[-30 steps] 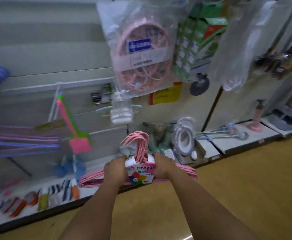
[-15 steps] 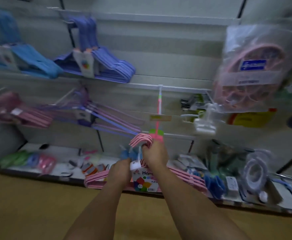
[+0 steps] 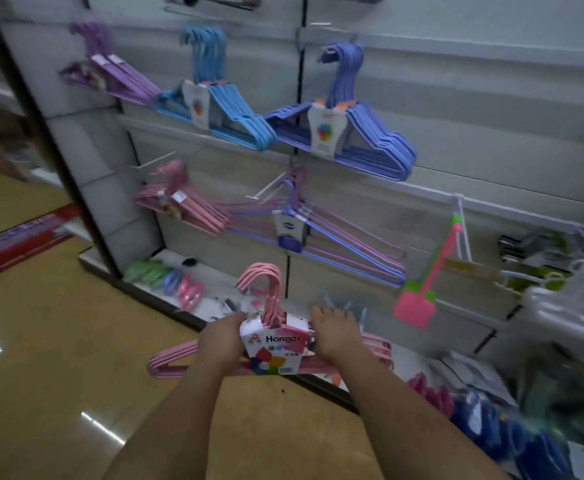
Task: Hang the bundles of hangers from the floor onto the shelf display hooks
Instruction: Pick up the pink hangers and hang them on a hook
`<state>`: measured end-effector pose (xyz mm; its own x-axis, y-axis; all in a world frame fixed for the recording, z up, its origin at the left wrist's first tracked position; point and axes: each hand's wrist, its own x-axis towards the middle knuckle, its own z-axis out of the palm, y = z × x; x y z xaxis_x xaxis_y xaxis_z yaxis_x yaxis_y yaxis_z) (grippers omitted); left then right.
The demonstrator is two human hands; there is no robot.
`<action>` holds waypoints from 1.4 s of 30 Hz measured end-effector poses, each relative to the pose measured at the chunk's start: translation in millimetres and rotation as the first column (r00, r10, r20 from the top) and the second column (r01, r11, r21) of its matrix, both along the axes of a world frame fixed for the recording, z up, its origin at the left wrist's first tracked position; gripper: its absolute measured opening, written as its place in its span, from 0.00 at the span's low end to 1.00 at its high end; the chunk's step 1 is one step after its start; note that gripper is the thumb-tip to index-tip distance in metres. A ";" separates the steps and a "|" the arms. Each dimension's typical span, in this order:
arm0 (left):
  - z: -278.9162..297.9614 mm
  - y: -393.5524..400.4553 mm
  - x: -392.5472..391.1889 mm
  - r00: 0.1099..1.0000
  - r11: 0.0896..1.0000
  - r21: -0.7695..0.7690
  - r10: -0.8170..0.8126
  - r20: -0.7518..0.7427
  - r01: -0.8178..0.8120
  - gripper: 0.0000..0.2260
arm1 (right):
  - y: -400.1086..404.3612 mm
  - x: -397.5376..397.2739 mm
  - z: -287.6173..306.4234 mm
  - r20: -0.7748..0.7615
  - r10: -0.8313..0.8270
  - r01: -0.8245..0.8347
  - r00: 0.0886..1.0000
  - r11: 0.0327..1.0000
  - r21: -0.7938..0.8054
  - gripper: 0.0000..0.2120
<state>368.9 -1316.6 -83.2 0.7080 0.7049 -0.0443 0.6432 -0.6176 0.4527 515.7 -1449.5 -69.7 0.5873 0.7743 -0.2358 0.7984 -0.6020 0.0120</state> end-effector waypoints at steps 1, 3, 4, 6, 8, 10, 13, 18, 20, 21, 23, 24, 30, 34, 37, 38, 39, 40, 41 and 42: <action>-0.8 5.5 -3.5 1.000 1.000 -0.014 0.021 0.013 -0.021 0.13 | 10.0 -3.3 -2.6 0.052 0.036 -0.037 0.998 0.999 0.016 0.27; -4.5 20.2 -12.9 0.997 0.996 -0.050 0.073 0.014 -0.072 0.14 | 32.3 -11.3 -1.5 0.062 0.064 -0.067 0.996 0.997 0.048 0.17; -7.9 29.1 -17.7 0.995 0.993 -0.062 0.103 0.014 -0.102 0.15 | 44.8 -14.0 -2.7 0.048 0.068 -0.071 0.996 0.996 0.056 0.15; -11.4 45.5 -25.5 0.989 0.987 -0.071 0.145 0.015 -0.143 0.16 | 66.1 -18.8 -5.1 0.033 0.080 -0.082 0.996 0.994 0.068 0.14; -12.9 66.1 -31.4 0.987 0.985 -0.058 0.163 0.004 -0.162 0.17 | 91.5 -24.0 -7.8 0.023 0.087 -0.089 0.996 0.991 0.097 0.14; -11.8 90.7 -35.8 0.981 0.980 -0.041 0.194 -0.017 -0.194 0.19 | 121.2 -27.7 -10.6 0.002 0.084 -0.084 0.996 0.989 0.122 0.14; -11.3 134.1 -37.5 0.963 0.963 -0.035 0.270 0.021 -0.269 0.23 | 168.4 -27.9 -10.1 -0.021 0.096 -0.090 0.995 0.978 0.190 0.15; 7.1 192.0 -26.0 0.957 0.957 0.006 0.289 0.023 -0.289 0.16 | 235.1 -14.8 4.1 -0.037 0.183 -0.166 0.982 0.946 0.277 0.14; 15.9 221.1 -17.2 0.949 0.950 0.017 0.311 0.050 -0.312 0.13 | 263.3 -6.0 11.7 -0.025 0.192 -0.178 0.981 0.944 0.279 0.14; 18.2 234.8 -13.1 0.950 0.950 0.030 0.309 0.053 -0.311 0.13 | 274.2 -2.5 15.3 -0.030 0.186 -0.170 0.982 0.942 0.288 0.13; 25.4 262.8 -5.8 0.958 0.957 0.043 0.288 0.021 -0.288 0.12 | 299.7 3.2 20.7 -0.050 0.165 -0.142 0.985 0.943 0.301 0.12; 28.7 276.4 -3.0 0.964 0.963 0.044 0.268 -0.001 -0.267 0.11 | 311.8 4.5 22.1 -0.062 0.146 -0.120 0.987 0.944 0.307 0.11; 20.0 333.8 0.2 0.981 0.982 -0.007 0.189 -0.053 -0.190 0.10 | 364.5 4.6 17.0 -0.124 0.096 -0.059 0.988 0.960 0.273 0.10; 12.8 388.7 -2.6 0.979 0.979 -0.034 0.199 -0.040 -0.200 0.11 | 414.1 -3.8 20.3 -0.134 0.070 -0.029 0.988 0.958 0.285 0.11; 14.2 436.6 -3.1 0.990 0.992 -0.026 0.121 -0.068 -0.123 0.16 | 448.4 -13.9 15.2 -0.200 -0.008 0.077 0.980 0.937 0.339 0.12; 14.2 452.4 -3.7 0.993 0.995 -0.026 0.089 -0.078 -0.092 0.19 | 460.0 -18.7 14.6 -0.205 -0.032 0.101 0.978 0.937 0.335 0.12; 14.0 471.1 -4.3 0.995 0.998 -0.019 0.059 -0.083 -0.061 0.19 | 473.7 -22.8 14.7 -0.183 -0.060 0.117 0.981 0.940 0.321 0.11; 13.7 485.8 -5.1 0.995 0.999 -0.016 0.032 -0.093 -0.034 0.18 | 483.3 -27.5 15.5 -0.187 -0.106 0.163 0.977 0.933 0.322 0.10; 15.2 496.8 -5.9 0.995 1.000 -0.013 0.007 -0.101 -0.008 0.17 | 491.4 -31.5 15.9 -0.174 -0.121 0.171 0.977 0.935 0.311 0.10; 14.9 509.7 -7.5 0.993 1.000 -0.018 -0.023 -0.112 0.021 0.15 | 502.5 -35.9 13.8 -0.176 -0.137 0.185 0.975 0.937 0.295 0.10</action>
